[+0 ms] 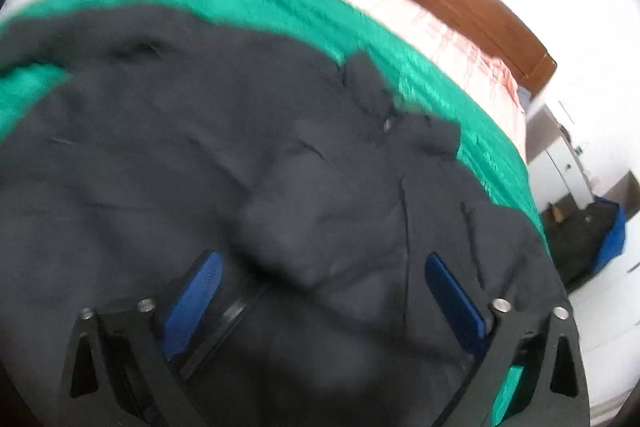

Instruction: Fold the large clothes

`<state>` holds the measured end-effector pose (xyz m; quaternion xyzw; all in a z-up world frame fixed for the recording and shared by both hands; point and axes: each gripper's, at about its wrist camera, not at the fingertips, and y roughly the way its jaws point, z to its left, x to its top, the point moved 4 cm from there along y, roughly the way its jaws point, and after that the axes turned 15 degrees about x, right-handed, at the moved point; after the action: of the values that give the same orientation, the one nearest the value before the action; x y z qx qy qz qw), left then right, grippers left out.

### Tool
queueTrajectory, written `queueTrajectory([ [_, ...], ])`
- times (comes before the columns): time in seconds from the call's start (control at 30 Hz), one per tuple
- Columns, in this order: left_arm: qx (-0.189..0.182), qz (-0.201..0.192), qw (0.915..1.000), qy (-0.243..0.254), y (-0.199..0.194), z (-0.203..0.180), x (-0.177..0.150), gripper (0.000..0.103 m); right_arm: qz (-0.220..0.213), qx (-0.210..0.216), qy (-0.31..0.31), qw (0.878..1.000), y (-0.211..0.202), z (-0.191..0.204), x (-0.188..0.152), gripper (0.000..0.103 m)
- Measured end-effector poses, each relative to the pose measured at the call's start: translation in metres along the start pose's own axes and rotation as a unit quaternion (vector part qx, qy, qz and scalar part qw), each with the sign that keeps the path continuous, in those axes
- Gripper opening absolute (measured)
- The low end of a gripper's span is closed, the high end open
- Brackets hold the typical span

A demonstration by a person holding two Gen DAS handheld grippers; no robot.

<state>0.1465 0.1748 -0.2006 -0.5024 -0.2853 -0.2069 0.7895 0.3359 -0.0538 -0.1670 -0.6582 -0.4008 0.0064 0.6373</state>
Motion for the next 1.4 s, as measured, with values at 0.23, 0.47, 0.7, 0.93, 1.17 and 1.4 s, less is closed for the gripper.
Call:
queueTrajectory([
  [0.23,-0.030,0.032,0.9982,-0.041,0.016,0.011,0.001,0.101,-0.149,0.006,0.203,0.968,-0.109,-0.102,-0.028,0.023],
  [0.47,-0.016,0.022,0.9982,-0.054,-0.006,0.017,-0.002,0.100,-0.217,-0.148,0.365,0.893,-0.279,-0.275,-0.179,0.022],
  [0.7,-0.002,0.027,0.9983,-0.051,-0.007,0.016,-0.001,0.101,-0.061,-0.223,0.511,0.828,-0.233,-0.330,-0.390,0.012],
  [0.93,0.010,0.008,0.9981,-0.060,-0.040,0.033,0.009,0.100,-0.063,-0.199,0.530,0.822,-0.220,-0.252,-0.428,0.073],
  [1.17,-0.030,-0.024,0.9977,-0.056,-0.070,0.009,0.036,0.100,-0.222,-0.020,0.428,0.876,-0.248,-0.101,-0.314,0.088],
  [1.4,-0.033,-0.035,0.9985,-0.026,-0.046,-0.030,0.038,0.100,-0.248,0.032,0.216,0.944,-0.215,-0.021,-0.222,0.089],
])
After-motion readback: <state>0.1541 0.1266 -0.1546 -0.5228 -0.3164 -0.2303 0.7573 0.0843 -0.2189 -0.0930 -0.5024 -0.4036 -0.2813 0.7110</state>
